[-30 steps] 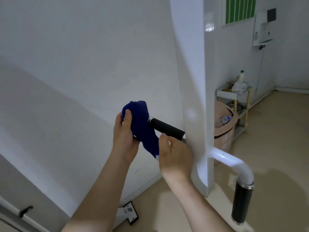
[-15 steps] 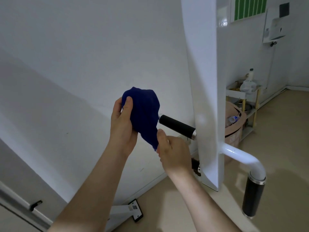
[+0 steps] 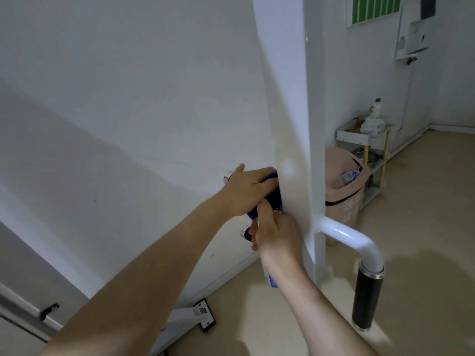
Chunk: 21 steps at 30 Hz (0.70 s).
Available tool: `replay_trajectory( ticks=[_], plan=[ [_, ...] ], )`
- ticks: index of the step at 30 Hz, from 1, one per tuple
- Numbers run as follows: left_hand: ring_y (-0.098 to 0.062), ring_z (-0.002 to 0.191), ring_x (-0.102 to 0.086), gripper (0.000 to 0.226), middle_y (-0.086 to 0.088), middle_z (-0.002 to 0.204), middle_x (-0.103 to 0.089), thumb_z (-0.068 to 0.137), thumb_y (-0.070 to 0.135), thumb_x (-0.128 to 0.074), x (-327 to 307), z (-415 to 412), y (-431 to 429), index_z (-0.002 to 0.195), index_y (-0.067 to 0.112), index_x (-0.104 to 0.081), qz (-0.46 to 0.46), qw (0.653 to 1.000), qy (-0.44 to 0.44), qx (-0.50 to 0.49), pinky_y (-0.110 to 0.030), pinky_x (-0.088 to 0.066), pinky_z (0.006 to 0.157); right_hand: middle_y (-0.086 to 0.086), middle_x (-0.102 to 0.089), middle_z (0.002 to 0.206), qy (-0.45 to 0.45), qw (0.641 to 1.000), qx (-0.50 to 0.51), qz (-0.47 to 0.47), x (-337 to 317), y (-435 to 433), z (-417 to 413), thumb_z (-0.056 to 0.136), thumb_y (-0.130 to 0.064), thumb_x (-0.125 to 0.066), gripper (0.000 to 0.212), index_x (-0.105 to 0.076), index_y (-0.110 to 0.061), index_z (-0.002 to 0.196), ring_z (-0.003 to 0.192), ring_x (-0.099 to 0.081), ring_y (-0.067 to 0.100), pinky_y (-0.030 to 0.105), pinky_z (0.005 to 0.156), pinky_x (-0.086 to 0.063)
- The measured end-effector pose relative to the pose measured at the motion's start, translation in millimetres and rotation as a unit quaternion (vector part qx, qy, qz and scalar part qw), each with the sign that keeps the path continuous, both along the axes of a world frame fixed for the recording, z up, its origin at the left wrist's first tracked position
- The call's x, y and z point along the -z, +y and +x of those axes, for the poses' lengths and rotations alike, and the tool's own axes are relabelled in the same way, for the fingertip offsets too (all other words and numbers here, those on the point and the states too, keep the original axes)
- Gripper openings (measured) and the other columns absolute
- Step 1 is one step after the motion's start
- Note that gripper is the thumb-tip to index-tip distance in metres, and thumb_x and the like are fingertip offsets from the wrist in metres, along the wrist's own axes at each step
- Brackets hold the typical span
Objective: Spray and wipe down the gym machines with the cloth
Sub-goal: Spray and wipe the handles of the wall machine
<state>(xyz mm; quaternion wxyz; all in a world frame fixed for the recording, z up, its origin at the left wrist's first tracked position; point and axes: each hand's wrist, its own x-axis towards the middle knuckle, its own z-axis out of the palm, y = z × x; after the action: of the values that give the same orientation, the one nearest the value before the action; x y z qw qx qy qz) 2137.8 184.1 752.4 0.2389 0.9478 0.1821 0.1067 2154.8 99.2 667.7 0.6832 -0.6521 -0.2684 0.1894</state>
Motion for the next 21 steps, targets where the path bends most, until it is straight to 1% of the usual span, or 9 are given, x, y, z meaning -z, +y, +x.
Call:
replay_trajectory(
  ticks=[1, 3, 6, 8, 10, 12, 14, 18, 21],
  plan=[
    [-0.004, 0.076, -0.056, 0.032, 0.009, 0.074, -0.064, 0.096, 0.034, -0.031, 0.1, 6.6, -2.9, 0.078, 0.032, -0.057, 0.046, 0.998, 0.037, -0.006, -0.047, -0.017, 0.115, -0.007, -0.054, 0.044, 0.012, 1.000, 0.000, -0.008, 6.0, -0.9, -1.6, 0.077, -0.061, -0.034, 0.048, -0.056, -0.030, 0.049, 0.055, -0.056, 0.022, 0.047, 0.067, -0.053],
    [-0.009, 0.069, -0.045, 0.039, 0.010, 0.064, -0.046, 0.100, 0.021, -0.034, -3.9, 21.2, -0.7, 0.062, 0.030, -0.038, 0.133, 0.986, 0.095, -0.023, -0.039, -0.023, 0.110, -0.008, -0.050, 0.042, 0.018, 1.000, 0.005, -0.019, 16.6, -3.9, -1.9, 0.082, -0.058, -0.038, 0.050, -0.053, -0.026, 0.047, 0.052, -0.050, 0.018, 0.041, 0.061, -0.047],
    [-0.015, 0.066, -0.039, 0.044, -0.001, 0.063, -0.043, 0.097, 0.007, -0.040, -8.4, 37.1, 7.8, 0.055, 0.017, -0.033, 0.156, 0.973, 0.172, -0.014, -0.029, -0.035, 0.076, -0.003, -0.042, 0.043, -0.008, 0.999, 0.002, -0.045, 24.6, -6.9, -1.0, 0.084, -0.060, -0.039, 0.056, -0.038, -0.017, 0.049, 0.048, -0.043, 0.017, 0.035, 0.056, -0.038],
    [-0.020, 0.073, -0.042, 0.036, -0.021, 0.090, -0.061, 0.100, 0.009, -0.039, -12.0, 45.0, 8.5, 0.069, 0.008, -0.057, 0.137, 0.963, 0.232, -0.014, -0.026, -0.037, 0.066, -0.005, -0.039, 0.041, -0.043, 0.997, 0.002, -0.061, 25.0, -8.0, -2.3, 0.086, -0.063, -0.040, 0.059, -0.032, -0.018, 0.047, 0.047, -0.040, 0.016, 0.032, 0.054, -0.033],
    [-0.022, 0.076, -0.051, 0.033, -0.026, 0.118, -0.060, 0.103, 0.011, -0.036, -19.5, 46.8, 13.0, 0.106, -0.007, -0.063, 0.115, 0.955, 0.267, -0.063, -0.025, -0.043, 0.067, -0.007, -0.041, 0.042, -0.055, 0.996, 0.005, -0.067, 25.1, -9.7, -4.9, 0.089, -0.062, -0.044, 0.058, -0.036, -0.020, 0.050, 0.047, -0.039, 0.014, 0.030, 0.052, -0.031],
    [-0.023, 0.073, -0.059, 0.028, -0.021, 0.101, -0.066, 0.099, 0.006, -0.038, -26.1, 42.2, 28.3, 0.102, -0.004, -0.065, 0.134, 0.943, 0.291, -0.090, -0.030, -0.048, 0.072, -0.008, -0.046, 0.046, -0.073, 0.994, 0.002, -0.076, 26.3, -12.8, -5.9, 0.089, -0.061, -0.046, 0.049, -0.043, -0.023, 0.058, 0.046, -0.042, 0.010, 0.029, 0.051, -0.032],
    [-0.019, 0.065, -0.058, 0.019, -0.009, 0.074, -0.062, 0.093, 0.002, -0.046, -27.7, 35.0, 44.9, 0.089, 0.005, -0.064, 0.158, 0.934, 0.296, -0.123, -0.028, -0.049, 0.065, -0.006, -0.052, 0.050, -0.100, 0.991, -0.018, -0.091, 24.3, -18.3, -6.2, 0.088, -0.062, -0.045, 0.039, -0.049, -0.029, 0.068, 0.049, -0.049, 0.010, 0.028, 0.052, -0.036],
    [-0.021, 0.081, -0.055, 0.022, -0.005, 0.094, -0.059, 0.094, 0.028, -0.054, -16.7, 27.9, 62.0, 0.102, 0.009, -0.060, 0.095, 0.969, 0.121, -0.195, -0.033, -0.050, 0.070, -0.012, -0.059, 0.074, -0.126, 0.984, -0.045, -0.120, 19.7, -23.2, -10.0, 0.086, -0.061, -0.051, 0.032, -0.056, -0.030, 0.093, 0.070, -0.056, 0.006, 0.022, 0.058, -0.041],
    [-0.016, 0.082, -0.056, 0.014, 0.002, 0.089, -0.059, 0.092, 0.026, -0.058, 4.8, 6.9, 52.0, 0.100, 0.013, -0.057, -0.010, 0.976, -0.112, -0.185, -0.029, -0.050, 0.071, -0.008, -0.054, 0.069, -0.022, 0.996, -0.049, -0.074, 18.7, -18.6, -12.4, 0.075, -0.046, -0.066, 0.031, -0.052, -0.021, 0.087, 0.068, -0.055, 0.017, 0.030, 0.062, -0.044]
  ],
)
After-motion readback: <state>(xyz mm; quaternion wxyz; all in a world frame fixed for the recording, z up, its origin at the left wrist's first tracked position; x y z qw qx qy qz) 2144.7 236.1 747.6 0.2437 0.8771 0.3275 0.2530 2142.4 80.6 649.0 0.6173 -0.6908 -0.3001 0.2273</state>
